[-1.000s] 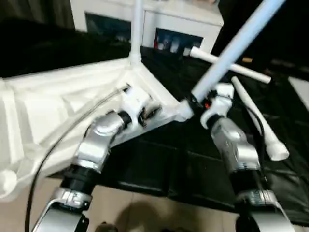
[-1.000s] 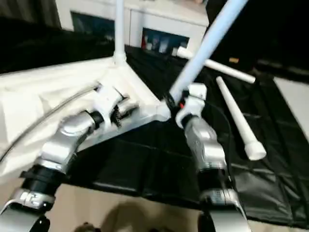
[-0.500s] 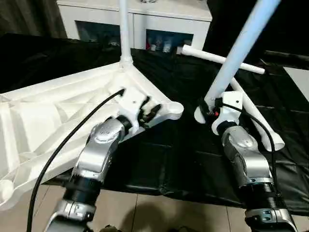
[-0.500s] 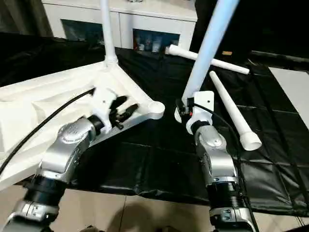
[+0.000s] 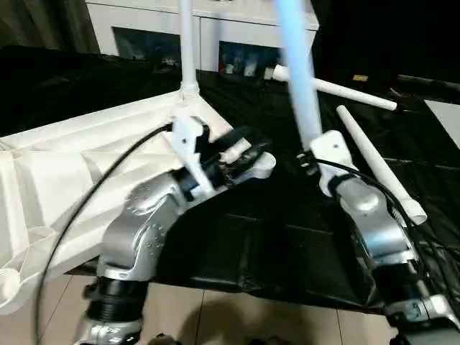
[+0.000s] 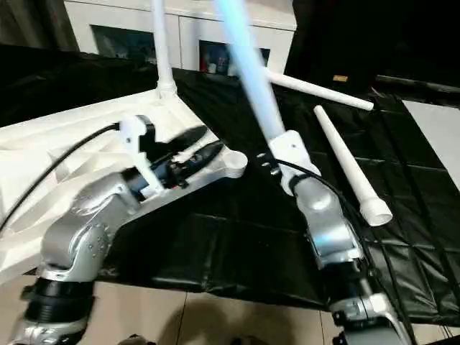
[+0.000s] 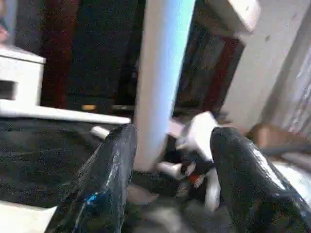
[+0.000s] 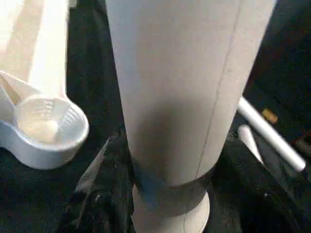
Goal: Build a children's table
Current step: Insert table leg to table base
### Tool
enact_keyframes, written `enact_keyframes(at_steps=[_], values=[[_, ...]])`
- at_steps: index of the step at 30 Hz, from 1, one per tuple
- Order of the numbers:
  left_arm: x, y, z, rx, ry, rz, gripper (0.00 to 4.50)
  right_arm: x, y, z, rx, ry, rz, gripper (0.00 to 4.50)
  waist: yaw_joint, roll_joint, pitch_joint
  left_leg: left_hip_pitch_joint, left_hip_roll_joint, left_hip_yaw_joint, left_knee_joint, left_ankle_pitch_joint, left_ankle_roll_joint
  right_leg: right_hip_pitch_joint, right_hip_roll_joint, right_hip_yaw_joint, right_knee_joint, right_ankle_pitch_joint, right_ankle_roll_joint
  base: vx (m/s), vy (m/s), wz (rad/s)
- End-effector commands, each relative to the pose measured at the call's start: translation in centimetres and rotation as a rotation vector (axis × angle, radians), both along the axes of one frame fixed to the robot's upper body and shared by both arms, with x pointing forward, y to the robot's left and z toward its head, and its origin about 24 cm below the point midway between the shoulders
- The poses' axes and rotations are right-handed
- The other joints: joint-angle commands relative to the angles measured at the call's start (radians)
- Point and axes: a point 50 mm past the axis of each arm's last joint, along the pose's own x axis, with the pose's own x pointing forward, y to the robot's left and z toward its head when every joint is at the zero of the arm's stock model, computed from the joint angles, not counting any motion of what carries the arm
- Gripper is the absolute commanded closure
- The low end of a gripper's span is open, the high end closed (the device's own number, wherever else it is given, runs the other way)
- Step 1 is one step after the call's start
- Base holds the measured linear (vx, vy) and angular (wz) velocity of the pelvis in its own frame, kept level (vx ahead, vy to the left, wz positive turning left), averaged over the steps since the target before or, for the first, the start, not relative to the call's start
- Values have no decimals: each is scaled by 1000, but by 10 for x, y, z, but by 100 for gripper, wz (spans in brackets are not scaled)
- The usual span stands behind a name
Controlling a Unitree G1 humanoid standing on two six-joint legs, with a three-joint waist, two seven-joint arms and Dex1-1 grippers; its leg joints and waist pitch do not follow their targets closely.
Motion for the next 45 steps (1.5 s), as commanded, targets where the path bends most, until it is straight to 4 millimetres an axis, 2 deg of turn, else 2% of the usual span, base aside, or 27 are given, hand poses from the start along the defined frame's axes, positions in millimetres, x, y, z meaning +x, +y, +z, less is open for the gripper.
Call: enact_keyframes(at_steps=[1, 2, 5, 7, 8, 9, 11, 13, 14, 17, 20, 24, 29, 34, 36, 37, 40, 45], values=[[12, 3, -5, -6, 97, 93, 135, 1, 5, 9, -30, -27, 24, 267, -1, -8, -70, -2, 2, 9, -59, -218, 38, 70, -34, 44, -92, -341, -59, 0, 0, 0], [14, 4, -6, -6, 117, 112, 112, 1, 6, 10, -34, -28, 29, 267, 0, -9, -72, -3, 0, 7, -57, -217, 37, 71, -36, 42, -98, -388, -22, 0, 0, 0], [19, 6, -1, -43, 114, 145, 112, 0, 14, 9, -51, -28, 62, 267, -1, -9, -76, -7, 0, 4, -57, -196, 36, 71, -35, 40, -98, -381, -5, 0, 0, 0], [21, 6, 3, -78, 120, 166, 87, -2, 19, 7, -63, -19, 86, 267, -2, -8, -79, -9, 3, 2, -57, -177, 39, 73, -37, 42, -92, -334, -21, 0, 0, 0], [22, 6, 6, -94, 117, 164, 87, -3, 21, 5, -75, -7, 102, 267, 0, -7, -82, -8, 6, 2, -56, -158, 44, 74, -36, 44, -86, -267, -52, 0, 0, 0], [22, 6, 10, -113, 102, 172, 72, -5, 23, 2, -99, 6, 122, 267, -1, -10, -82, -8, 7, 2, -56, -154, 47, 75, -35, 44, -83, -250, -61, 0, 0, 0], [22, 6, 13, -123, 88, 182, 71, -5, 25, 1, -113, 10, 132, 267, 3, -7, -83, -6, 9, 3, -56, -133, 56, 76, -36, 47, -76, -201, -87, 0, 0, 0], [23, 5, 14, -105, 69, 193, 44, -6, 27, 0, -125, 15, 146, 267, 3, -6, -82, -6, 10, 3, -56, -127, 60, 77, -37, 48, -74, -177, -101, 0, 0, 0], [20, 1, 19, -132, 39, 158, 44, -7, 29, -1, -122, 27, 150, 267, 5, -6, -82, -4, 11, 3, -56, -128, 65, 76, -38, 49, -72, -161, -116, 0, 0, 0], [16, -2, 23, -152, 18, 120, 44, -6, 29, -2, -122, 35, 144, 267, 6, -7, -81, -3, 11, 4, -56, -139, 66, 78, -40, 50, -73, -161, -128, 0, 0, 0], [8, -9, 23, -120, -13, 52, 44, -5, 29, -3, -130, 56, 138, 267, 6, -8, -79, -4, 11, 4, -57, -161, 60, 77, -42, 49, -78, -220, -107, 0, 0, 0], [1, -16, 20, -74, -35, -24, 44, -2, 27, -1, -132, 68, 124, 267, 5, -8, -77, -4, 12, 5, -57, -175, 52, 75, -43, 50, -80, -232, -111, 0, 0, 0], [-2, -19, 15, -28, -35, -60, 44, 2, 25, 3, -133, 62, 119, 267, 1, -5, -76, -2, 10, 4, -58, -192, 34, 73, -41, 49, -86, -284, -78, 0, 0, 0], [12, -11, 15, -26, -11, 85, 44, 0, 29, 4, -155, 51, 159, 267, 1, -7, -76, -1, 8, 3, -57, -211, 31, 72, -38, 46, -92, -327, -53, 0, 0, 0], [23, -1, 18, -52, -3, 196, 44, -4, 34, 3, -155, 51, 189, 267, 1, -9, -76, -1, 7, 3, -57, -205, 36, 70, -37, 45, -95, -339, -39, 0, 0, 0], [28, 5, 19, -79, 9, 243, 71, -5, 36, 2, -149, 52, 195, 267, 1, -9, -77, -2, 5, 3, -56, -205, 36, 71, -37, 44, -96, -344, -34, 0, 0, 0], [33, 13, 20, -116, 27, 306, 83, -5, 37, 2, -144, 50, 195, 267, 0, -10, -79, -4, 4, 1, -55, -192, 36, 73, -37, 43, -94, -329, -34, 0, 0, 0], [36, 25, 26, -216, 33, 354, 117, -5, 37, 6, -132, 21, 187, 267, 3, -7, -83, -4, 9, 2, -55, -160, 47, 74, -39, 46, -80, -228, -93, 0, 0, 0]])
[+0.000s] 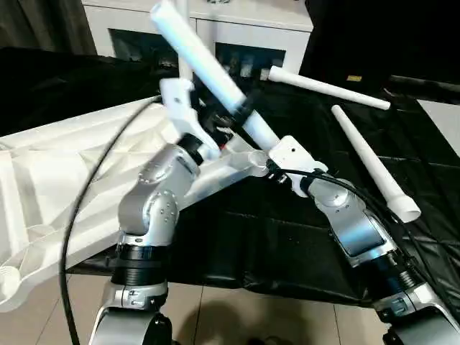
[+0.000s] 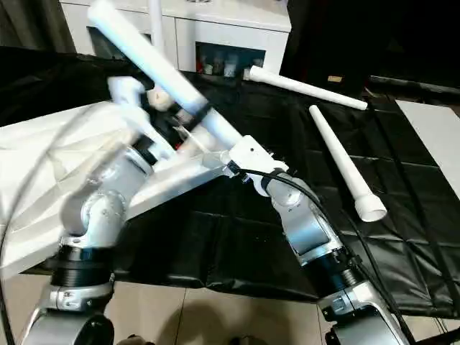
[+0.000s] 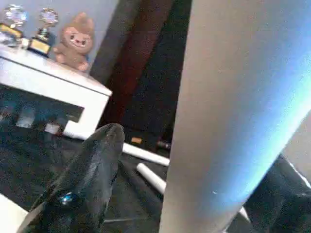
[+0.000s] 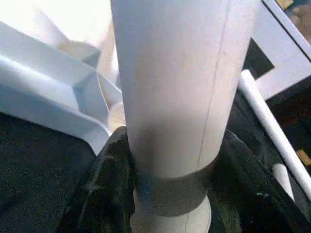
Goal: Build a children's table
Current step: Insert table leg to table base
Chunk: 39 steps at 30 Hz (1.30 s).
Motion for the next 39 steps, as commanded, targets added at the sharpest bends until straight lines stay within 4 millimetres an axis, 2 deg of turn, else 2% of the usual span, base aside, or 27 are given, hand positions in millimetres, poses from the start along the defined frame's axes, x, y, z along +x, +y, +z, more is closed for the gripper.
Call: enact_keyframes(at_steps=[1, 2, 3, 5, 13, 14, 18, 20, 28, 29, 30, 31, 33, 34, 39], values=[[4, 8, 6, -46, -7, 48, 124, 1, -3, 10, 13, -53, -5, 267, 4, -4, -83, 2, 9, 3, -62, -159, 45, 74, -43, 45, -69, -231, -102, 0, 0, 0], [5, 10, 6, -45, -3, 61, 124, 1, -3, 11, 16, -60, -7, 267, 4, -5, -83, 3, 9, 4, -61, -159, 49, 75, -44, 46, -67, -219, -111, 0, 0, 0], [5, 11, 5, -50, -2, 68, 148, 1, -4, 12, 19, -65, -9, 267, 4, -5, -82, 3, 9, 4, -61, -160, 50, 75, -44, 46, -67, -220, -112, 0, 0, 0], [5, 12, 5, -53, -4, 72, 161, 2, -4, 13, 31, -73, -9, 267, 6, -5, -81, 4, 9, 5, -61, -167, 52, 74, -44, 47, -69, -231, -114, 0, 0, 0], [5, 11, 7, -86, -15, 61, 215, 1, -2, 15, 23, -95, 17, 267, 6, -7, -79, 3, 7, 5, -61, -194, 41, 72, -45, 44, -78, -314, -73, 0, 0, 0], [4, 11, 8, -92, -20, 53, 237, 1, -2, 14, 20, -97, 22, 267, 6, -7, -79, 3, 7, 5, -61, -192, 41, 72, -45, 44, -78, -313, -70, 0, 0, 0], [3, 12, 9, -99, -27, 47, 249, 0, -1, 14, 15, -100, 31, 267, 6, -9, -80, 3, 7, 5, -61, -190, 42, 71, -44, 44, -77, -312, -68, 0, 0, 0], [4, 12, 9, -98, -28, 50, 275, 0, -1, 13, 14, -102, 33, 267, 5, -8, -80, 2, 7, 4, -61, -186, 42, 71, -44, 44, -76, -303, -70, 0, 0, 0], [7, 22, 13, -123, -55, 115, 287, 0, -1, 13, 5, -123, 48, 267, 5, -9, -80, 2, 6, 6, -60, -186, 44, 72, -44, 44, -76, -300, -71, 0, 0, 0], [7, 22, 14, -124, -56, 117, 287, -1, -1, 13, 5, -123, 48, 233, 6, -9, -81, 2, 5, 6, -60, -183, 44, 72, -44, 44, -77, -300, -69, 0, 0, 0], [8, 23, 14, -125, -58, 121, 287, -1, -1, 13, 5, -124, 48, 233, 6, -9, -80, 2, 6, 5, -60, -184, 43, 72, -44, 44, -76, -301, -69, 0, 0, 0], [8, 25, 15, -138, -62, 133, 287, -2, -1, 14, 62, -112, 58, 198, 6, -6, -81, 2, 6, 5, -60, -187, 44, 72, -44, 44, -76, -301, -68, 0, 0, 0], [9, 28, 17, -161, -68, 155, 287, -3, 1, 17, 129, -107, 72, 189, 5, -8, -80, 2, 5, 6, -59, -197, 50, 72, -43, 43, -79, -307, -60, 0, 0, 0], [10, 30, 18, -183, -69, 167, 288, -3, 1, 18, 142, -109, 73, 177, 5, -9, -81, -1, 6, 4, -60, -185, 49, 76, -43, 42, -75, -298, -58, 0, 0, 0], [15, 43, 20, -297, -32, 238, 288, -5, 3, 23, 187, -159, 96, 147, 5, -5, -82, 2, 7, 4, -59, -179, 49, 72, -43, 42, -72, -271, -83, 0, 0, 0]])
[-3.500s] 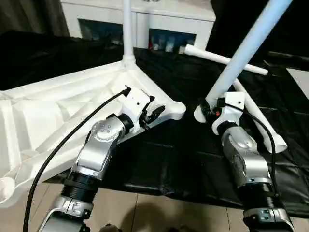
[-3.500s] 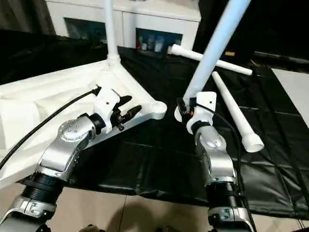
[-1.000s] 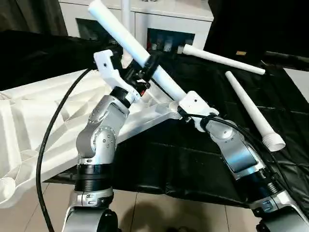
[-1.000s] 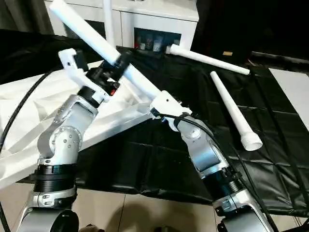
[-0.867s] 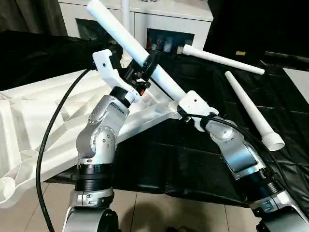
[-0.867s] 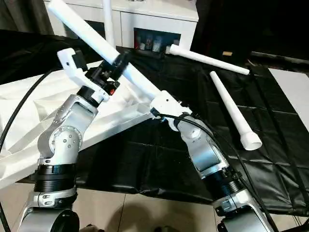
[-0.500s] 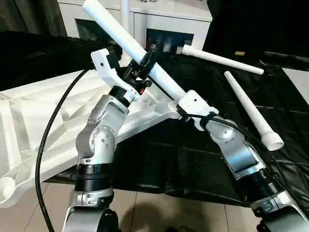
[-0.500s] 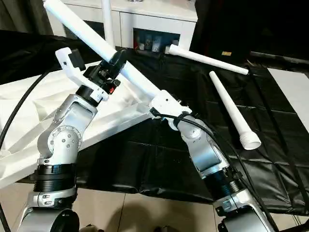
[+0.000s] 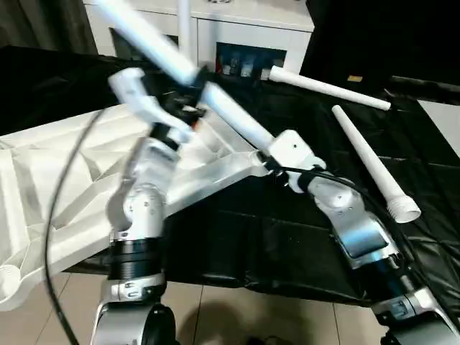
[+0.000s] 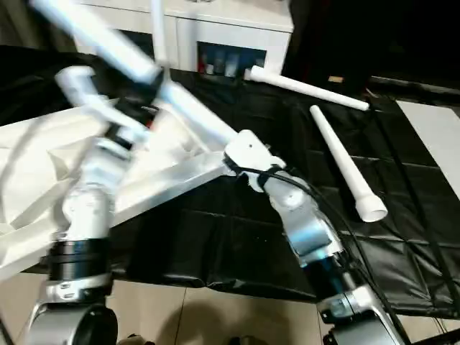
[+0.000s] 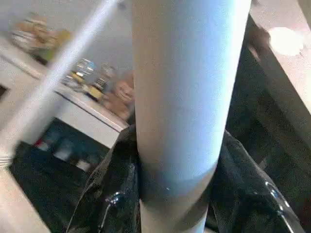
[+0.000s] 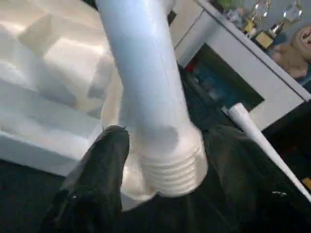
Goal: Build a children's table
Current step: Insert table leg to table base
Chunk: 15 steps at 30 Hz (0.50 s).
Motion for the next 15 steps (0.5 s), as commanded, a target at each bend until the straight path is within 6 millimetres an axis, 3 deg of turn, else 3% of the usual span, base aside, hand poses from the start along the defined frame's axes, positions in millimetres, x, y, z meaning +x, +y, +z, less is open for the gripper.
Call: enact_keyframes(at_steps=[1, 15], values=[[4, 0, 9, -47, -9, 15, 288, -1, -1, 10, 49, -60, 18, 147, 4, -3, -82, 5, 7, 5, -63, -182, 51, 72, -43, 42, -72, -272, -84, 0, 0, 0], [6, 8, 10, 1, -20, 58, 288, -1, -6, 13, 67, -121, 1, 16, 6, -5, -81, 4, 6, 4, -63, -190, 44, 72, -43, 43, -73, -292, -72, 0, 0, 0]])
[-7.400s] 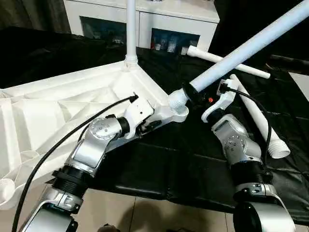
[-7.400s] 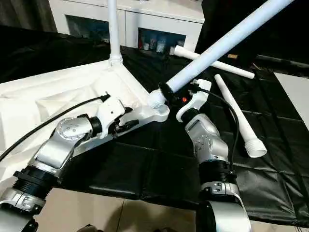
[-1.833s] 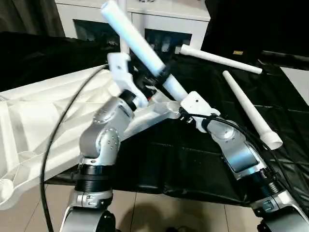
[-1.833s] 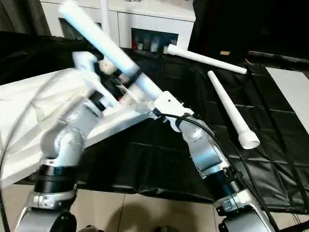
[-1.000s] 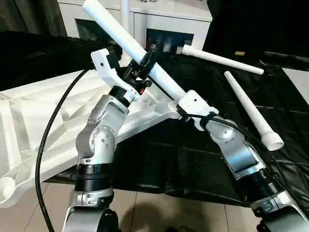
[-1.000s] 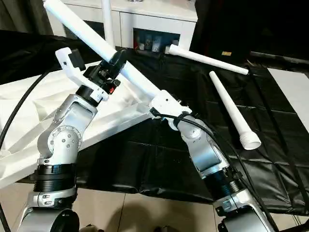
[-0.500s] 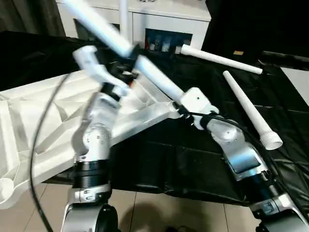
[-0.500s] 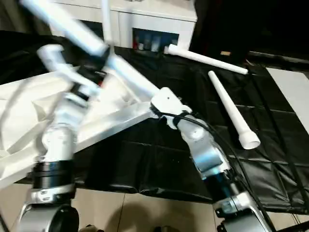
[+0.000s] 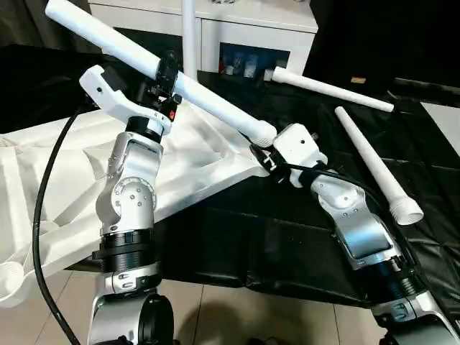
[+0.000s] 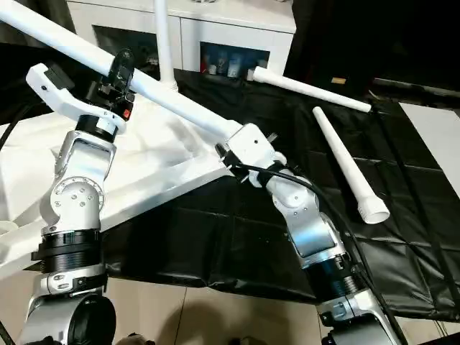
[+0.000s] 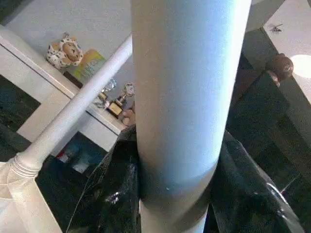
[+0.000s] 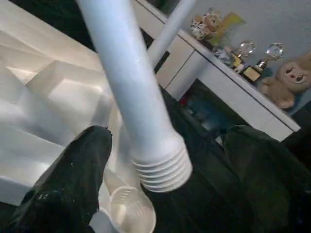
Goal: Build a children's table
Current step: Insert table leg to table base
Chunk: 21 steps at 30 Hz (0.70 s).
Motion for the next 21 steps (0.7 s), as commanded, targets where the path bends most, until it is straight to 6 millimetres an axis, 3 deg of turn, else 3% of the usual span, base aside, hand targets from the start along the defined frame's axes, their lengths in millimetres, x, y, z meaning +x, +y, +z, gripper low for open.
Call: enact_keyframes(at_steps=[1, 4, 7, 14, 21], values=[[2, -4, 7, 26, -20, -5, 288, 2, -8, 1, -3, -12, -44, 16, 4, -3, -81, 5, 6, 4, -65, -190, 44, 72, -43, 43, -73, -292, -72, 0, 0, 0], [1, -4, 7, 47, -27, -13, 288, 3, -10, 1, -14, -14, -56, 10, 3, -3, -81, 5, 6, 4, -65, -189, 43, 72, -43, 43, -72, -287, -71, 0, 0, 0], [0, -2, 10, 100, -55, -34, 288, 2, -13, 6, 84, 2, -10, 10, 4, -1, -82, 6, 8, 4, -65, -191, 48, 72, -44, 44, -70, -275, -78, 0, 0, 0], [-1, -2, 15, 133, -85, -56, 288, 4, -19, 13, 91, -29, 1, 83, 5, -4, -82, 5, 8, 6, -64, -178, 49, 74, -45, 45, -66, -248, -104, 0, 0, 0], [-4, -8, 15, 170, -100, -90, 288, 3, -16, 13, 92, -34, 20, 127, 6, -5, -81, 5, 8, 5, -64, -190, 43, 73, -46, 45, -70, -294, -85, 0, 0, 0]])
